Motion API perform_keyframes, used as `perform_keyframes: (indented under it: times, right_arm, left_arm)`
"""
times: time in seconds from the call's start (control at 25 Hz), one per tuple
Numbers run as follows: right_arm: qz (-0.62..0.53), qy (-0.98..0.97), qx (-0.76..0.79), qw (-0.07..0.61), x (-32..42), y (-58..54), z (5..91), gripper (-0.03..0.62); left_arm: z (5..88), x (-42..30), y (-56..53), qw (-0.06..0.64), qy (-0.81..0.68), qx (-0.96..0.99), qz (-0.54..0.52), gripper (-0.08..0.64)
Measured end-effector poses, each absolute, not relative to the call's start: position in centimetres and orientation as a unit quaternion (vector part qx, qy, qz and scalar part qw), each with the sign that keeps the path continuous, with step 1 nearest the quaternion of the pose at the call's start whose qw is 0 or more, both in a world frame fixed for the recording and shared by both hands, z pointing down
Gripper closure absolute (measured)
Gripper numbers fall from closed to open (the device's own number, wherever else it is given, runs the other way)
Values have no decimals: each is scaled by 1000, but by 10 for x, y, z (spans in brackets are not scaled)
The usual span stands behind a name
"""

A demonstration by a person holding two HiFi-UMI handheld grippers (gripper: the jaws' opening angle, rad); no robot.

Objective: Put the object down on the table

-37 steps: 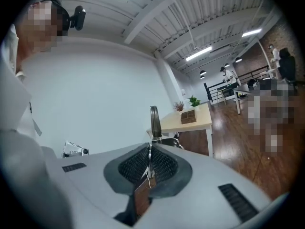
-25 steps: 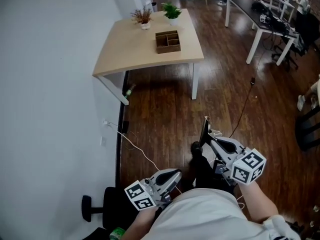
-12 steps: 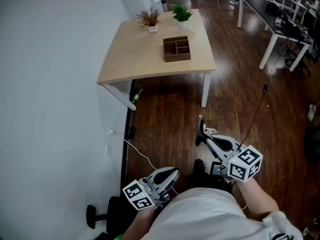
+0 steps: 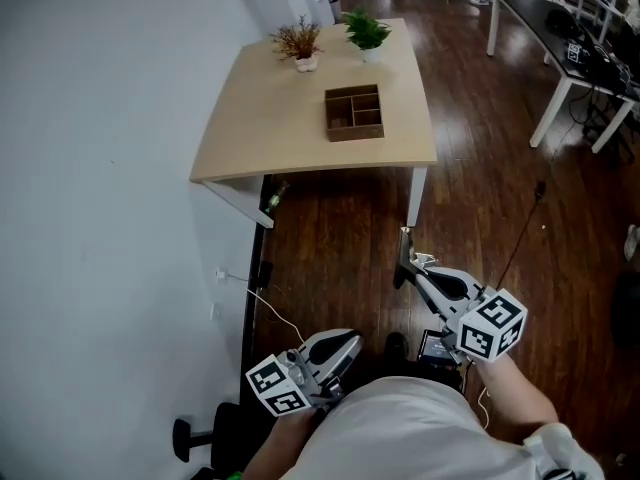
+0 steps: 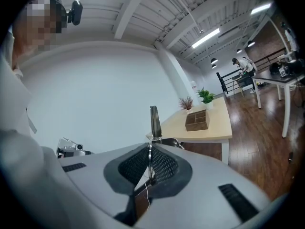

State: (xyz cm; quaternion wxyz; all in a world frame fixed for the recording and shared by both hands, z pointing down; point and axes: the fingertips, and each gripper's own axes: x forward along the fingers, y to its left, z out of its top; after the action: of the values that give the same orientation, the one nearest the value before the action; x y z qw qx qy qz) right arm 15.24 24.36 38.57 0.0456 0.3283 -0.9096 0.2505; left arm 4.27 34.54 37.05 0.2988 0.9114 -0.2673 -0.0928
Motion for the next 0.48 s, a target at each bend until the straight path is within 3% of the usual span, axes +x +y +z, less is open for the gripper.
perform_keyframes:
  times: [0.48]
  right_arm:
    - [265, -901, 341, 35, 171, 213, 394, 583]
  left_arm:
    - [363, 50, 302, 293, -265, 915, -78, 560]
